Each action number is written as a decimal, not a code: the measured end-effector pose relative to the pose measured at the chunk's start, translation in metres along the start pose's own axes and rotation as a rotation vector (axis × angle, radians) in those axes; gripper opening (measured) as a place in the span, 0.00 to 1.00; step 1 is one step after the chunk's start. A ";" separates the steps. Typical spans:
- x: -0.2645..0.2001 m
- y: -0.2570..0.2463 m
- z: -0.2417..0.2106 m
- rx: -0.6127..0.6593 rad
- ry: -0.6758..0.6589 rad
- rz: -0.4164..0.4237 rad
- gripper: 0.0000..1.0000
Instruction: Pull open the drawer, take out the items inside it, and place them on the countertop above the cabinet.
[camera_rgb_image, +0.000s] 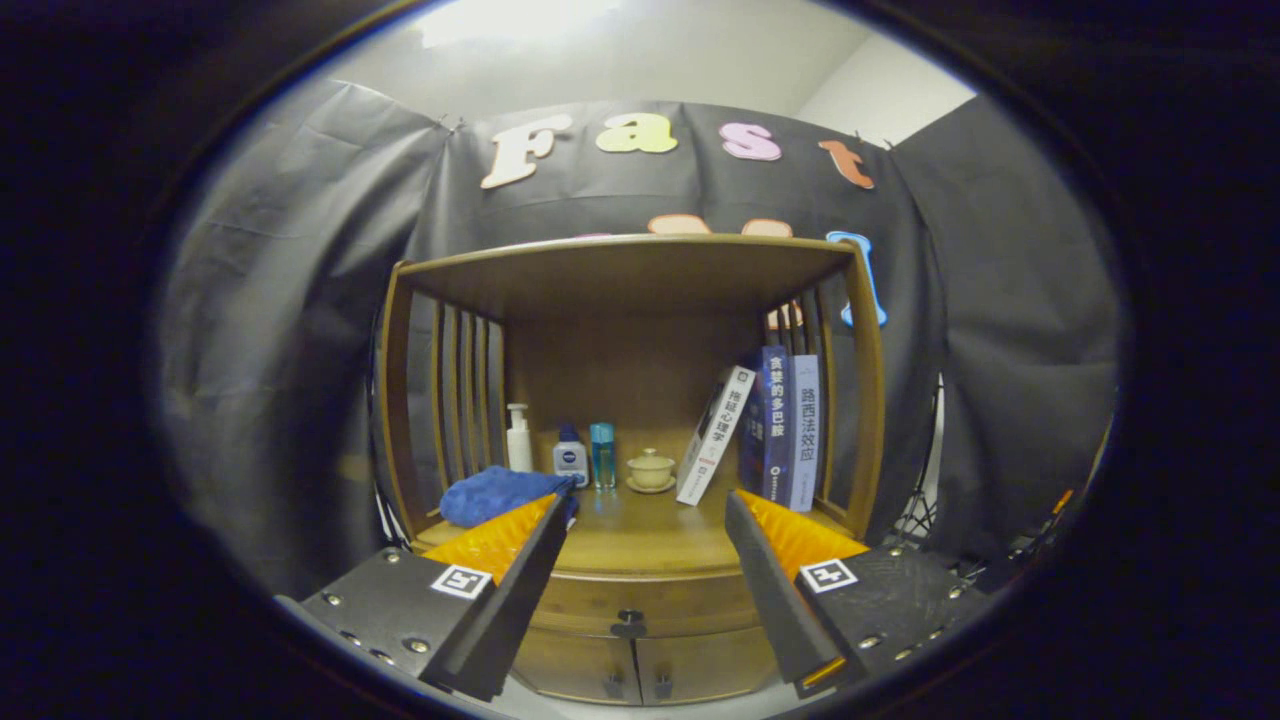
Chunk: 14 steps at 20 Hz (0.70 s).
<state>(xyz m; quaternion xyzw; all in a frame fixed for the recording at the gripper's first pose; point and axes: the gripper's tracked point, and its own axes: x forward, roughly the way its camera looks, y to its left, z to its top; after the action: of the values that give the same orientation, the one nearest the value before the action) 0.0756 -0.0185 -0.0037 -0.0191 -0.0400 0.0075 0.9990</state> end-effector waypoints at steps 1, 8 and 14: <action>0.006 0.005 -0.007 0.001 0.001 0.009 0.96; 0.039 0.044 -0.067 0.040 0.039 0.077 0.97; 0.055 0.052 -0.150 0.010 0.210 0.082 0.97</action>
<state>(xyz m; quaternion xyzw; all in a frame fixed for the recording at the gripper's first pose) 0.1422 0.0288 -0.1509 -0.0166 0.0660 0.0467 0.9966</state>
